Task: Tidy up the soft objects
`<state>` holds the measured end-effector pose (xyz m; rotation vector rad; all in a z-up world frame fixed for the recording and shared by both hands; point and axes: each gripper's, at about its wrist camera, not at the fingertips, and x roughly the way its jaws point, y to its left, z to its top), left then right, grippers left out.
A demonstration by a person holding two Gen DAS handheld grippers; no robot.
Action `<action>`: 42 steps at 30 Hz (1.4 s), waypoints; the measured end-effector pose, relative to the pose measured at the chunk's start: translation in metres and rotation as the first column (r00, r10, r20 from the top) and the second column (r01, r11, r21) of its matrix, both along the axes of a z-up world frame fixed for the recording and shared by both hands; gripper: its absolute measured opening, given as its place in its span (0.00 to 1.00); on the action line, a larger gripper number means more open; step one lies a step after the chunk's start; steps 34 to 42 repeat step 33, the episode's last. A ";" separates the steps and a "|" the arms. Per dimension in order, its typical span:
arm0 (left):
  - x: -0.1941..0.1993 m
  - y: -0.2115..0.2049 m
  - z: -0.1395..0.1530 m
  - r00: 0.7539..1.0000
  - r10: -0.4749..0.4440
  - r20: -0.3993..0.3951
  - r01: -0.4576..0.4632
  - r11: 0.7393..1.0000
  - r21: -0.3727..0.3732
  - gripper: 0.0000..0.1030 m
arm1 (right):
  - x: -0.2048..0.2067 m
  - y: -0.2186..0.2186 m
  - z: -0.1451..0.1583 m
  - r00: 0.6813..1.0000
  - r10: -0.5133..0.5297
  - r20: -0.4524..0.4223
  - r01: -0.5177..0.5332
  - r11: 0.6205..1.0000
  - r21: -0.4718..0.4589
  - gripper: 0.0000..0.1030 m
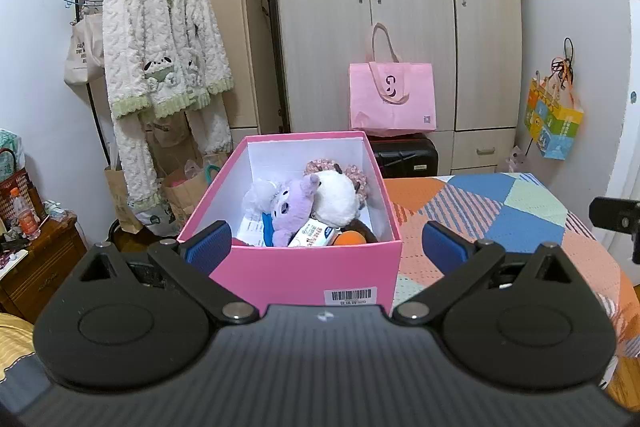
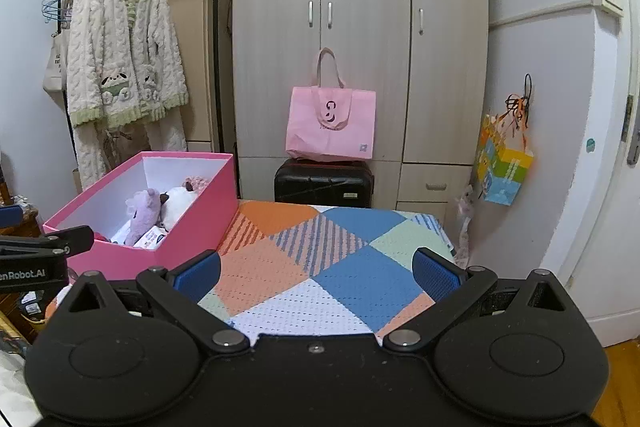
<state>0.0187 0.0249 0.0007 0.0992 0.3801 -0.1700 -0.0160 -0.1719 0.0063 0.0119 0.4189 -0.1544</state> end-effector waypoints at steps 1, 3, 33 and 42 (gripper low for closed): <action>0.000 0.000 -0.001 1.000 -0.002 -0.001 0.002 1.000 0.000 1.00 | 0.000 0.001 -0.001 1.000 -0.009 0.003 0.009 1.000 -0.008 1.00; 0.000 -0.001 -0.002 1.000 -0.006 -0.001 0.006 1.000 0.004 1.00 | -0.001 0.002 -0.002 1.000 -0.025 0.008 0.025 0.999 -0.024 1.00; -0.002 0.007 -0.005 1.000 -0.010 -0.004 0.010 0.999 -0.033 1.00 | 0.004 -0.004 -0.015 0.998 -0.040 -0.044 0.041 0.999 0.016 1.00; -0.002 0.007 -0.005 1.000 -0.010 -0.004 0.010 0.999 -0.033 1.00 | 0.004 -0.004 -0.015 0.998 -0.040 -0.044 0.041 0.999 0.016 1.00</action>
